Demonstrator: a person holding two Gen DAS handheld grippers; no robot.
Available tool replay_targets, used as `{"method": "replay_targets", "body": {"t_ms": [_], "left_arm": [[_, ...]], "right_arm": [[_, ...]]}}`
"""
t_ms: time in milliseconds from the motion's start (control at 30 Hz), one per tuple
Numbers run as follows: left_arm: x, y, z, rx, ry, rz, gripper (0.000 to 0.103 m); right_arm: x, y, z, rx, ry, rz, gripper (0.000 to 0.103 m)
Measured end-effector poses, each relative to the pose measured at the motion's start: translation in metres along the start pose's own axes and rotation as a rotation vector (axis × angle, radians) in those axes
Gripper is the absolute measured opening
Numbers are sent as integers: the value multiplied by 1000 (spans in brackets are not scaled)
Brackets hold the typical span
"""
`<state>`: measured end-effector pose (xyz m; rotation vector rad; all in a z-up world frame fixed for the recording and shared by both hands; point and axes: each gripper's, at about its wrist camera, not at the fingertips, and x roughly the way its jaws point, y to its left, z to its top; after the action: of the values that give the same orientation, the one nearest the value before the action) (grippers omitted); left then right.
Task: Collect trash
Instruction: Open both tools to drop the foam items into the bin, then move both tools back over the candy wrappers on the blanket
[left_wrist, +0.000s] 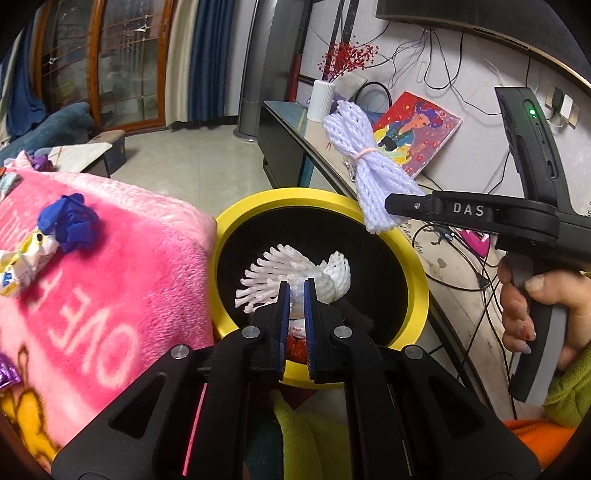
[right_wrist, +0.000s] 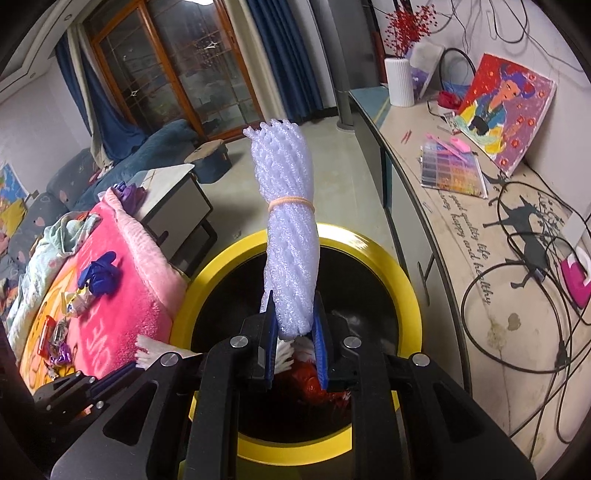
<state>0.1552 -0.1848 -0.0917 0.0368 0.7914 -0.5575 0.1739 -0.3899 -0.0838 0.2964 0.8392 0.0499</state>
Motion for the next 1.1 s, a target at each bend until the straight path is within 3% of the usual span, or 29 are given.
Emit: {"method": "replay_targets", "body": {"t_ms": [33, 67, 100, 167, 233, 300, 467, 733, 1100], "left_arm": [[2, 0, 0, -9, 3, -5, 5], [2, 1, 0, -18, 7, -12, 14], [3, 2, 0, -30, 10, -17, 31], [3, 3, 1, -43, 0, -17, 46], [0, 3, 1, -46, -12, -17, 49], [-4, 5, 1, -58, -21, -20, 68], [-16, 12, 2, -87, -48, 0, 92], [-44, 30, 4, -137, -109, 81, 92], [-88, 55, 1, -181, -199, 185, 92]], "right_arm": [[1, -2, 0, 12, 4, 2, 25], [1, -4, 0, 21, 5, 2, 28], [2, -5, -1, 22, 6, -1, 31], [1, -6, -1, 29, 3, -5, 32], [0, -8, -1, 38, 0, -8, 38], [0, -8, 0, 37, -5, -15, 39], [-7, -4, 1, 24, -40, -28, 50], [-31, 18, 3, -38, -147, -7, 60], [-53, 64, -4, -130, -199, 74, 61]]}}
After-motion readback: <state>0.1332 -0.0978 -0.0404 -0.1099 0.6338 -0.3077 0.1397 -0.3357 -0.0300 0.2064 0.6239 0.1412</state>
